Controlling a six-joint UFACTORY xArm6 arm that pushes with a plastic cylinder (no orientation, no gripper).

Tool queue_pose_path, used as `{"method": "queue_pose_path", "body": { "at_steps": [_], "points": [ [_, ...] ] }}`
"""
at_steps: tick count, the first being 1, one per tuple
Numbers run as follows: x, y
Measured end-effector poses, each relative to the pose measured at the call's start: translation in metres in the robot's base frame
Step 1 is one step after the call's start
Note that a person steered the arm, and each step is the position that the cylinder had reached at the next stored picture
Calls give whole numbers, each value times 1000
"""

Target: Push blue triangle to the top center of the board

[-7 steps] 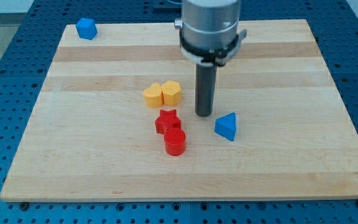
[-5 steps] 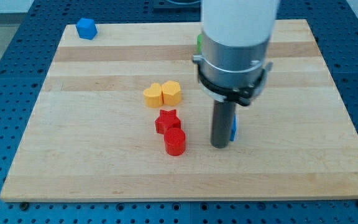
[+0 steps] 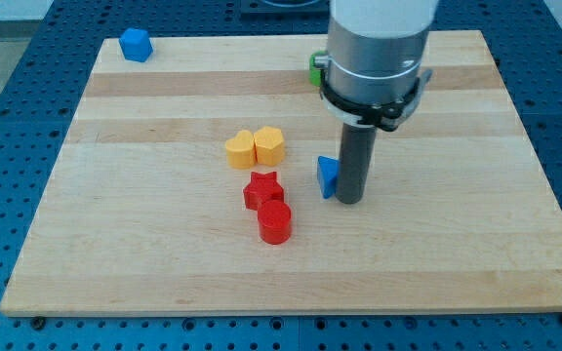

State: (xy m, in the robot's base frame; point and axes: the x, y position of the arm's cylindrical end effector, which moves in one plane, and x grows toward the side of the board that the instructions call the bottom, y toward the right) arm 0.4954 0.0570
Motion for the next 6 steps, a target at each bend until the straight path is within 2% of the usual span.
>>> {"method": "queue_pose_path", "body": {
  "at_steps": [2,4,6],
  "points": [
    [-3,-8],
    [-34,-23],
    [-35,-38]
  ]
}}
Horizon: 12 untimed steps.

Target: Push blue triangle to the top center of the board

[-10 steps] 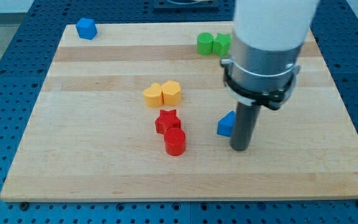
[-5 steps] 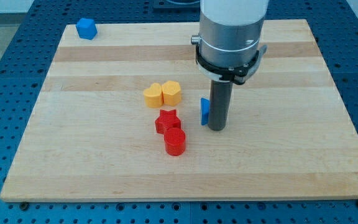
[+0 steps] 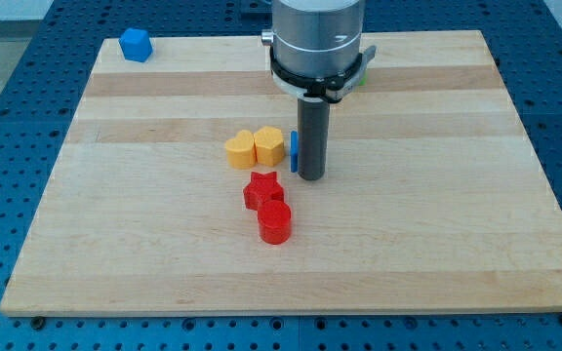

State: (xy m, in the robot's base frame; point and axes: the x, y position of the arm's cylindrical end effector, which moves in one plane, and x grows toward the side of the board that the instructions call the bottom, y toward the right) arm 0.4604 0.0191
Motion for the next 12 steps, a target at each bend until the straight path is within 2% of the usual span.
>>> {"method": "queue_pose_path", "body": {
  "at_steps": [4,7,12],
  "points": [
    [-40,-11],
    [-57,-57],
    [-149,-47]
  ]
}}
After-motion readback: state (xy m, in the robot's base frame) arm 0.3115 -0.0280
